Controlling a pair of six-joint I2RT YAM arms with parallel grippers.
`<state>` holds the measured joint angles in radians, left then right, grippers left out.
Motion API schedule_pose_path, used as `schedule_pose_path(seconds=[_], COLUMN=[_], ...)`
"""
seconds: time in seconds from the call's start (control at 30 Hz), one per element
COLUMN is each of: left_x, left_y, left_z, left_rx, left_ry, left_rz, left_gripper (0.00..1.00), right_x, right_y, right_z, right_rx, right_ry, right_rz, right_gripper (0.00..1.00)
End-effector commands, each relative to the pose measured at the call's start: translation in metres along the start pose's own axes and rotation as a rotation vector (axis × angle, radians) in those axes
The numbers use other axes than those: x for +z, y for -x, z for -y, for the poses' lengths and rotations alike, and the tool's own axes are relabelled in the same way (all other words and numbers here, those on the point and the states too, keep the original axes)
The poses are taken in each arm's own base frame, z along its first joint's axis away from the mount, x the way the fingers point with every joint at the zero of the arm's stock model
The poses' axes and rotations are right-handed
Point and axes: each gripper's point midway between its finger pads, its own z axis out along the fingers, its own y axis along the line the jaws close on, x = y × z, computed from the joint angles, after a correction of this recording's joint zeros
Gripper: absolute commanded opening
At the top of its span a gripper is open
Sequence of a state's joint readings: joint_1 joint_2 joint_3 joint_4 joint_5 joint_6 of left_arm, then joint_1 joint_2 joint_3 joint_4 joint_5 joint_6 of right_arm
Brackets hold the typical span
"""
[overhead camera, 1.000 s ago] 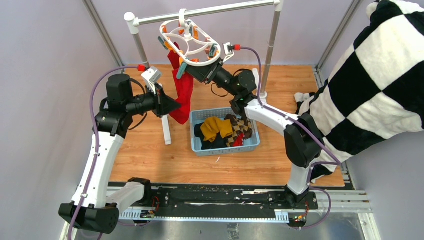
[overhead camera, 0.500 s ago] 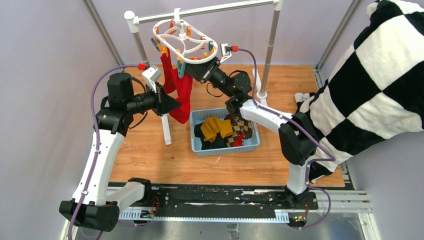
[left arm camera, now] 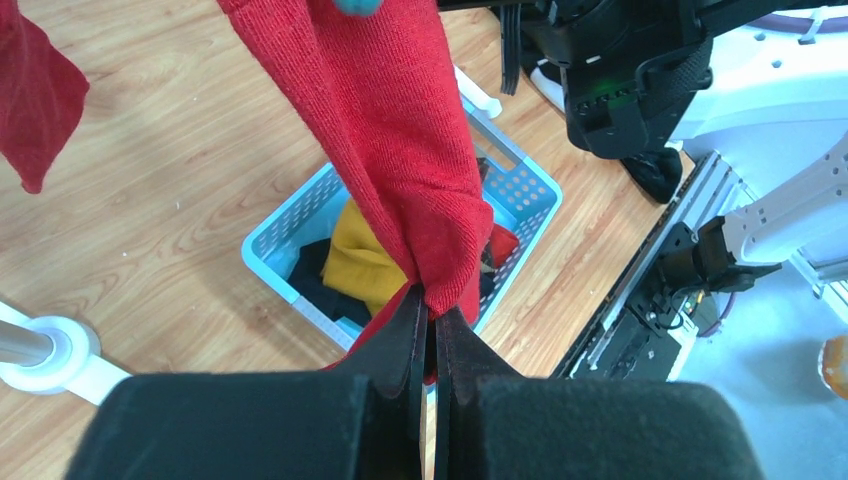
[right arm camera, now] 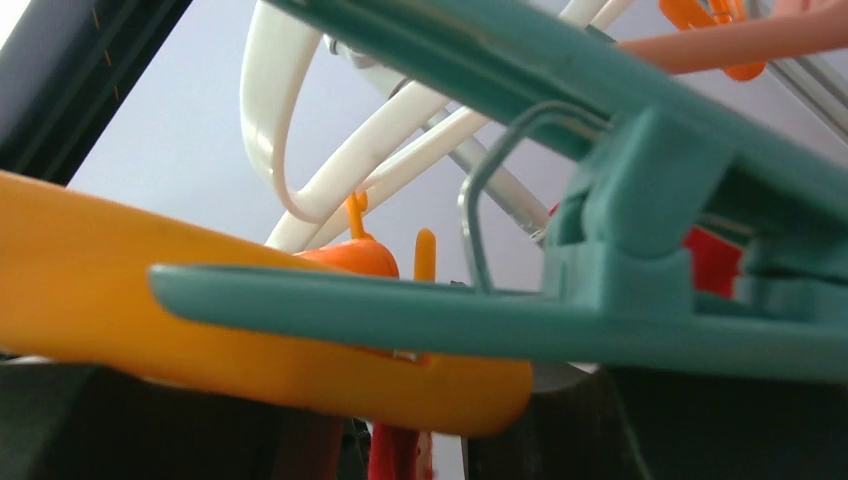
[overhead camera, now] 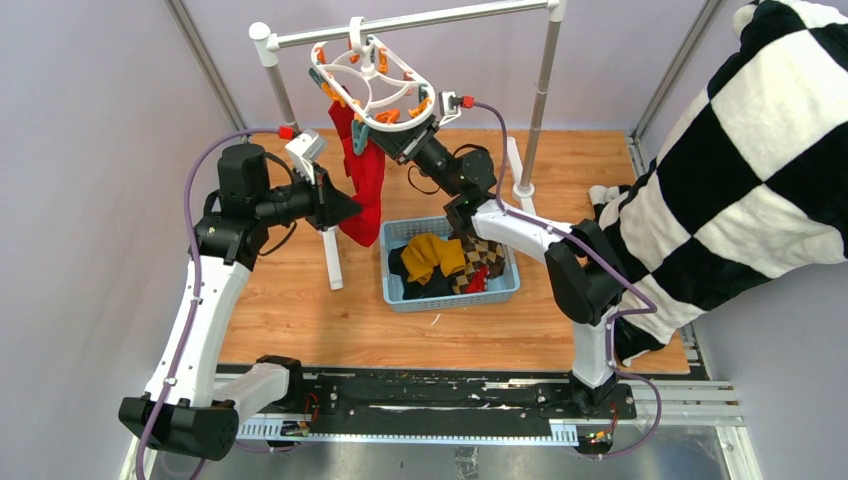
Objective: Remove the socks clipped to the hanger
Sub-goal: Remove the sock from the hanger.
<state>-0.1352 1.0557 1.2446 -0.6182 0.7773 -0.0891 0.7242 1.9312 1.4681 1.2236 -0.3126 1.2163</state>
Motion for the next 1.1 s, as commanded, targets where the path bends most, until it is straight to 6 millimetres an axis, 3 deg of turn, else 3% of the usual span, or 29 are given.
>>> schedule_pose_path(seconds=[0.0, 0.5, 0.73, 1.07], left_x=[0.0, 0.001, 0.001, 0.006], left_y=[0.002, -0.001, 0.001, -0.001], left_z=[0.006, 0.004, -0.003, -0.009], left_rx=[0.0, -0.005, 0.011, 0.01], left_ry=[-0.014, -0.006, 0.028, 0.045], left_rz=[-0.004, -0.013, -0.017, -0.032], left_gripper=[0.0, 0.0, 0.0, 0.0], right_x=[0.009, 0.015, 0.017, 0.017], right_y=[0.014, 0.014, 0.007, 0.005], right_z=[-0.026, -0.018, -0.022, -0.024], right_rx=[0.021, 0.092, 0.111, 0.103], right_ry=[0.101, 0.098, 0.105, 0.119], right_rz=[0.066, 0.098, 0.082, 0.095], right_gripper=[0.45, 0.29, 0.4, 0.44])
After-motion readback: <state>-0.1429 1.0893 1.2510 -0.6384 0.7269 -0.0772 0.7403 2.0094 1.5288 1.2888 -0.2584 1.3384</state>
